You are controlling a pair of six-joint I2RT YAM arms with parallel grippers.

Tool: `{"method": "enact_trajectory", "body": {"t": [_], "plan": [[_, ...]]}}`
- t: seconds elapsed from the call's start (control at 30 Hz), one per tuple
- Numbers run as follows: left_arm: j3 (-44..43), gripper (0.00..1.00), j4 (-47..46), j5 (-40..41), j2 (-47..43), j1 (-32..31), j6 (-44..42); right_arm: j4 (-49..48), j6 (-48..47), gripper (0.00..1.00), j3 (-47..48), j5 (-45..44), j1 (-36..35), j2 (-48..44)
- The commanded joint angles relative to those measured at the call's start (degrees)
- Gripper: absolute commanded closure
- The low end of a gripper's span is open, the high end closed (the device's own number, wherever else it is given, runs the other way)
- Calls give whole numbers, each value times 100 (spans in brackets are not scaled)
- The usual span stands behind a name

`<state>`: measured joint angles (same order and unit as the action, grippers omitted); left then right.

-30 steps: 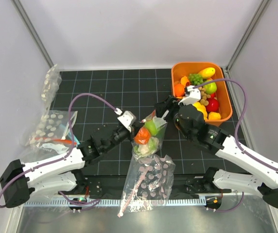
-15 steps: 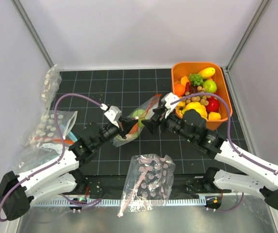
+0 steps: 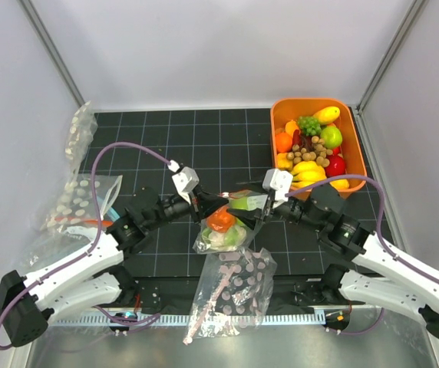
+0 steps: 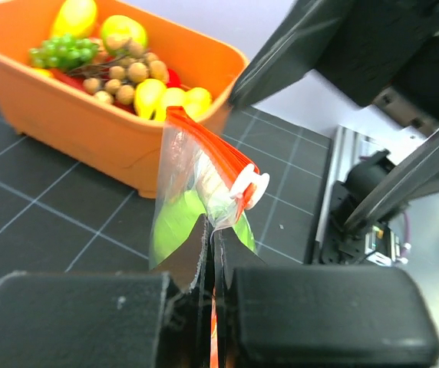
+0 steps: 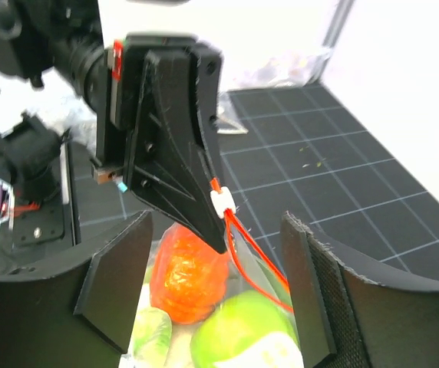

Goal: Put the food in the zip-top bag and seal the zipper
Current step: Zip the zipper food storage bag at the center of the board.

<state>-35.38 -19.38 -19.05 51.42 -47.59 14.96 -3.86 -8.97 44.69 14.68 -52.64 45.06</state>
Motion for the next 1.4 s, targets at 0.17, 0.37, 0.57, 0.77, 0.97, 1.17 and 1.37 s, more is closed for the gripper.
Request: {"method": "enact_trajectory", "body": {"t": [0.17,0.37,0.57,0.77,0.97,1.17,1.37], "plan": [[-400,100,-207,-819,61,-4,130,-177,-263,25,146,457,-9,214],[-426,100,-224,-934,53,-4,182,-80,-245,43,216,483,-9,170],[-426,100,-251,-917,70,-4,192,-27,-228,67,251,571,-9,161],[-409,100,-251,-811,53,-4,191,-229,-105,79,137,519,-9,100],[-400,93,-286,-802,87,-13,235,-221,-17,95,172,448,-9,117],[-409,83,-383,-828,158,-13,323,-133,-8,99,260,501,-9,222],[-435,97,-418,-872,219,-4,341,-115,-8,99,269,527,-9,214]]}}
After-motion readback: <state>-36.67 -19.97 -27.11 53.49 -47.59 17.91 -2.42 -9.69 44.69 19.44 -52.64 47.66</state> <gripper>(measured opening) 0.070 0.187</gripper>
